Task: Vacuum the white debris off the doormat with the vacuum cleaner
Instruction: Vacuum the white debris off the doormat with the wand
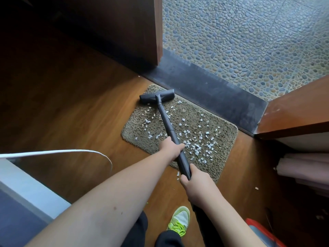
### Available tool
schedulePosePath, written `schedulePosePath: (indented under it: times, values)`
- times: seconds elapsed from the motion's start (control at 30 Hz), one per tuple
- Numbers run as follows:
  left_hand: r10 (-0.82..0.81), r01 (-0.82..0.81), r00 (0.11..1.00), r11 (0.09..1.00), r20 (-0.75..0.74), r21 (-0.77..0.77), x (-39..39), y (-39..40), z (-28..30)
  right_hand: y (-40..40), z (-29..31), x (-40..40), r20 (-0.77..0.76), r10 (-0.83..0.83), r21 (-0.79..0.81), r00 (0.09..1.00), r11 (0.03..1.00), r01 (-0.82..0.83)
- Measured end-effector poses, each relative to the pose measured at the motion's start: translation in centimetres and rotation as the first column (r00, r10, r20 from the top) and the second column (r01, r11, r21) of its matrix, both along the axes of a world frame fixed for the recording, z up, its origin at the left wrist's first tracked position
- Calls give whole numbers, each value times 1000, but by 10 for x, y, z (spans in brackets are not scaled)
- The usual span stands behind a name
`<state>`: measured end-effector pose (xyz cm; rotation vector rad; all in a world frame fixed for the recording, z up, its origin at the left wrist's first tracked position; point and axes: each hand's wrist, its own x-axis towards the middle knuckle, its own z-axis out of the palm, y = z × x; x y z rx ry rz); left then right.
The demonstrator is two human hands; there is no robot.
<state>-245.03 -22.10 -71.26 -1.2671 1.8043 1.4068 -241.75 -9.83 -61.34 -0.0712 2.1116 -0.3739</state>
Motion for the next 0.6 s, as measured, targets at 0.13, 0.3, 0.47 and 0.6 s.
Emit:
schedulePosePath:
  times: [0.13, 0.3, 0.47, 0.6]
  values:
    - [-2, 2, 1000, 1000, 8, 26, 15, 16, 1, 18, 4, 13, 12, -9, -2, 1000, 1000, 9]
    - [-23, 23, 999, 1000, 26, 17, 35, 36, 3, 38, 9, 32, 23, -28, 3, 999, 1000, 28]
    - [-53, 51, 997, 998, 54, 47, 45, 45, 7, 50, 11, 45, 31, -56, 0, 998, 998, 56]
    - [-70, 58, 994, 989, 81, 133, 45, 40, 17, 49, 13, 47, 36, -59, -3, 998, 998, 59]
